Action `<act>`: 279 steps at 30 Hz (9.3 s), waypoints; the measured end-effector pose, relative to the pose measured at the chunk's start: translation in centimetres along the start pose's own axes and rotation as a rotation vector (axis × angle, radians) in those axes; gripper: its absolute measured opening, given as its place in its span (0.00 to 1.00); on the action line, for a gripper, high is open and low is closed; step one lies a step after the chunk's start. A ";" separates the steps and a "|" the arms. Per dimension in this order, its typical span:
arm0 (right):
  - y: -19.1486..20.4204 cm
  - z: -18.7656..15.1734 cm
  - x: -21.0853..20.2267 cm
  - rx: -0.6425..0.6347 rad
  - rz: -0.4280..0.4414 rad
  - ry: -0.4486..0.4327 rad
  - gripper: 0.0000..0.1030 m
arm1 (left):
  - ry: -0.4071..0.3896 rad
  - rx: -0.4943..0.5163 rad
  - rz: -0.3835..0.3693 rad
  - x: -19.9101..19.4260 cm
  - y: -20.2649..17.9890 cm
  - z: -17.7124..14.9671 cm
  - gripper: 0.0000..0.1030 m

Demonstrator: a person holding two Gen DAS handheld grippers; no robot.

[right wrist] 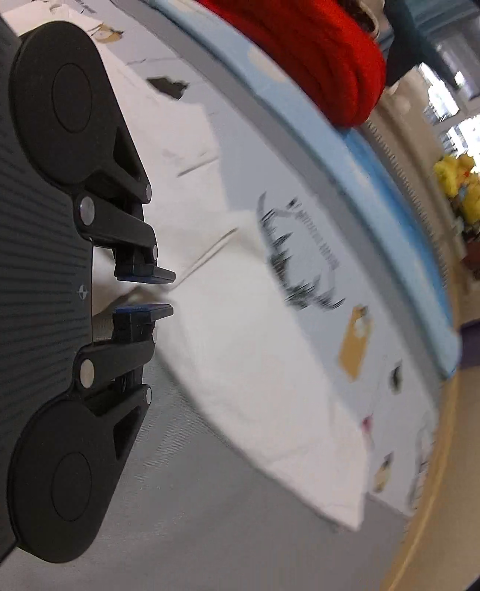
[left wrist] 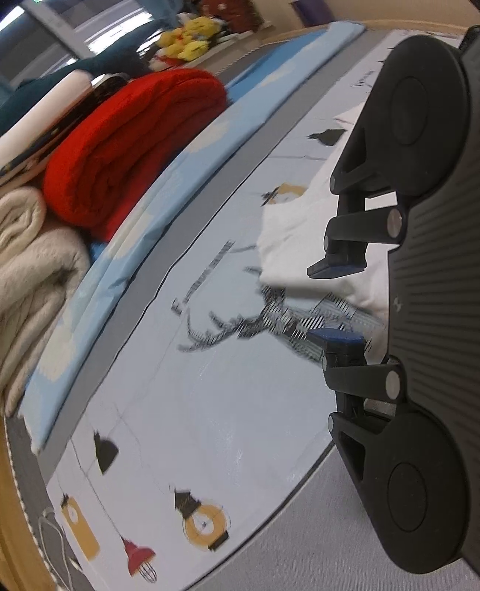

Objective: Fold small clothes

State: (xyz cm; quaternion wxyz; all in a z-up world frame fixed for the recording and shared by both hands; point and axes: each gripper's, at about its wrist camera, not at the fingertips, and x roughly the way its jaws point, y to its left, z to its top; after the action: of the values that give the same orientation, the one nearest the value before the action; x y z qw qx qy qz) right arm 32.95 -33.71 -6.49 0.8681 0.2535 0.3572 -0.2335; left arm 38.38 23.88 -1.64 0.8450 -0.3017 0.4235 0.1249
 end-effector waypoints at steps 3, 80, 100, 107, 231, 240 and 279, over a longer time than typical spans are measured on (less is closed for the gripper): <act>0.0 0.5 -0.4 0.014 0.044 -0.022 0.14 | 0.002 -0.055 0.012 0.0 1.7 0.8 0.31; 0.9 -0.4 2.8 0.082 0.131 0.233 0.29 | 0.154 0.181 0.043 3.9 -4.1 -4.8 0.28; 1.3 1.2 0.4 0.007 0.146 0.087 0.30 | 0.156 0.264 0.015 3.9 -6.4 -6.1 0.31; 0.5 1.7 0.1 0.021 0.128 0.072 0.30 | 0.142 0.279 0.007 3.5 -6.9 -6.1 0.31; 2.7 0.1 1.4 0.096 0.211 0.326 0.22 | 0.100 0.154 0.108 5.2 -3.3 -3.7 0.03; 1.8 -0.7 2.6 0.183 0.226 0.415 0.22 | 0.062 0.154 0.074 4.2 -3.7 -3.1 0.03; 1.1 -0.9 2.2 0.154 0.071 0.311 0.22 | 0.159 -0.096 0.038 5.9 -0.4 -2.0 0.23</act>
State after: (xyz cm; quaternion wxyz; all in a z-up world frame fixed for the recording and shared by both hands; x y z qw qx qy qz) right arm 34.58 -32.82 -8.40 0.7880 0.3648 0.4592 -0.1872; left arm 40.90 22.01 -7.10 0.7907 -0.3426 0.4886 0.1366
